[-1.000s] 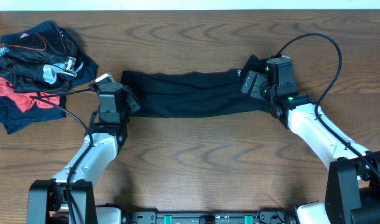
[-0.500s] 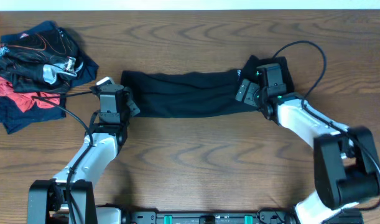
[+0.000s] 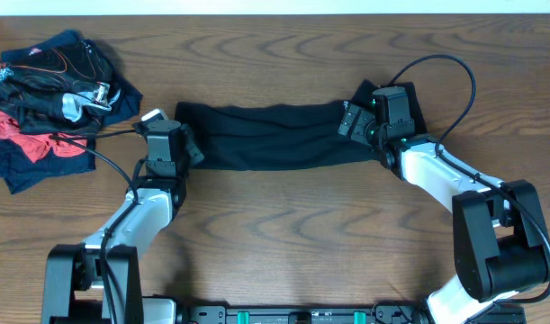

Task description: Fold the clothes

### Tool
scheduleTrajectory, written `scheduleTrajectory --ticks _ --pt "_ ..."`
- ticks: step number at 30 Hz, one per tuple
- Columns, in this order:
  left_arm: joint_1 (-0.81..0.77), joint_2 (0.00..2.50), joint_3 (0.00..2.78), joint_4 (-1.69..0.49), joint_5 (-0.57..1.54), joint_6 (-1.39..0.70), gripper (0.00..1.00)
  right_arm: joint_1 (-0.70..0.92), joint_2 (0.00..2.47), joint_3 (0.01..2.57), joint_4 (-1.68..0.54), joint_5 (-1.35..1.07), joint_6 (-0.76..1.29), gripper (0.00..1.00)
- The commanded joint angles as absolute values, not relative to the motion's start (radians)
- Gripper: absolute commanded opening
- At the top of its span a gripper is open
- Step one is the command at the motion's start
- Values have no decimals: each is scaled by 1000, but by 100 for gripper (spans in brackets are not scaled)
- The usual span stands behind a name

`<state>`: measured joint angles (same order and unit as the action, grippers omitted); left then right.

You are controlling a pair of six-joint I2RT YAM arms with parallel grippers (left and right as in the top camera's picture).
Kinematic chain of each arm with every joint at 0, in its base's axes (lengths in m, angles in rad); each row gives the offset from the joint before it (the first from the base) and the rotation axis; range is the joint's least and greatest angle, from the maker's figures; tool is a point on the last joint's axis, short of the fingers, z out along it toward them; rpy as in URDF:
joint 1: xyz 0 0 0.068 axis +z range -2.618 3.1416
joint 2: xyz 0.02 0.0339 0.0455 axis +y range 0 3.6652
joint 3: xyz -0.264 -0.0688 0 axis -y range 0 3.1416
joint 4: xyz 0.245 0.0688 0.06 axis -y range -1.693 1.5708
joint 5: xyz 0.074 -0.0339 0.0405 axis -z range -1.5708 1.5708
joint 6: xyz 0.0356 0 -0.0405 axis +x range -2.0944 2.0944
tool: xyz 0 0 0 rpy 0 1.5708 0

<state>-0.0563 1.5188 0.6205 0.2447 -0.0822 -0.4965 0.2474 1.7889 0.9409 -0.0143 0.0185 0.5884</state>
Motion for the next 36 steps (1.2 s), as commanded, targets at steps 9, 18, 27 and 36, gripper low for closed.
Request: scheduleTrajectory --ticks 9,18,27,36 --pt "-57 1588 637 241 -6 -492 9 255 1785 948 -59 -35 598 99" --pt "-57 1596 637 282 11 -491 32 256 1771 949 -67 -35 598 99" --pt "-57 1665 638 467 19 -491 30 253 1701 983 -109 -3 539 99" --pt "-57 1665 713 507 19 -483 30 253 1615 1056 -295 64 488 99"
